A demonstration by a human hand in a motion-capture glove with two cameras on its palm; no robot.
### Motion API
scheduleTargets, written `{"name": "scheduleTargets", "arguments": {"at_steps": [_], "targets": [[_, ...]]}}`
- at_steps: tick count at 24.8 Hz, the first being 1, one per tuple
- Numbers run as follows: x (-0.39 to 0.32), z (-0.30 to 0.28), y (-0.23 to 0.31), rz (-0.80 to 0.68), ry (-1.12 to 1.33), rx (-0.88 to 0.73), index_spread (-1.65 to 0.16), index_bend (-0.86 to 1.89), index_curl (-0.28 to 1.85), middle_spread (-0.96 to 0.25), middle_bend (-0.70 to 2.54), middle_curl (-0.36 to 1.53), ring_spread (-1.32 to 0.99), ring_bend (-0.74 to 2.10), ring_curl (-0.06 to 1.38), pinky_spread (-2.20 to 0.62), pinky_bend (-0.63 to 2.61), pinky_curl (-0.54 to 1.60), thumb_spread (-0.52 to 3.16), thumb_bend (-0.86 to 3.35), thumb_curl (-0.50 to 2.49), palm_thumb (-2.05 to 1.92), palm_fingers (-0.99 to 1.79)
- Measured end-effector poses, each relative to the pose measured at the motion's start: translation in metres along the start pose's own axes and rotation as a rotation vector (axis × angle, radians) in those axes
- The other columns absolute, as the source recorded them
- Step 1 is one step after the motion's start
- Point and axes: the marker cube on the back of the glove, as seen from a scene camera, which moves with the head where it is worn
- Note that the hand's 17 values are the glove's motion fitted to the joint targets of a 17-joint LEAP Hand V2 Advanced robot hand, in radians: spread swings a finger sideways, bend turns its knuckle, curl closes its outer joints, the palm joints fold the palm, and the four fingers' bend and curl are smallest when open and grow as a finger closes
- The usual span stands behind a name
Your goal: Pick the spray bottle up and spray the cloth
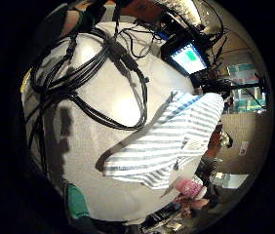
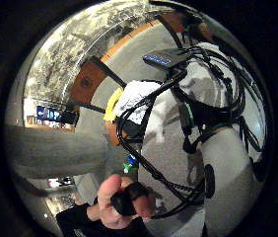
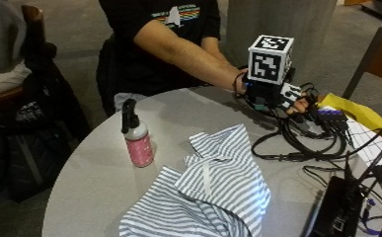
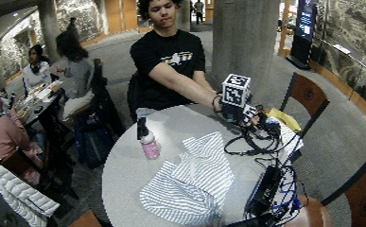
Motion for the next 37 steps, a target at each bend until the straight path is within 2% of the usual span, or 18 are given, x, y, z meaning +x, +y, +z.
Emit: {"name": "scheduleTargets", "arguments": {"at_steps": [9,23,30,37], "targets": [[0.014,-0.012,0.005,0.035,0.013,0.025,-0.29,0.13,0.13,0.02,0.37,0.20,0.00,0.35,0.17,0.19,0.41,0.20,0.79,0.43,0.19,0.68,0.55],[0.031,-0.016,0.022,0.046,0.042,0.014,-0.33,0.11,0.18,0.02,0.34,0.28,0.00,0.36,0.23,0.23,0.43,0.27,1.06,0.36,0.27,0.72,0.50],[0.066,-0.031,0.081,0.095,0.037,0.012,-0.35,0.10,0.18,0.03,0.30,0.29,0.01,0.34,0.24,0.24,0.48,0.30,1.11,0.31,0.30,0.72,0.41],[0.082,-0.044,0.183,0.118,0.013,0.121,-0.35,0.11,0.19,0.04,0.29,0.31,0.03,0.34,0.25,0.24,0.50,0.32,1.14,0.26,0.32,0.72,0.39]]}}
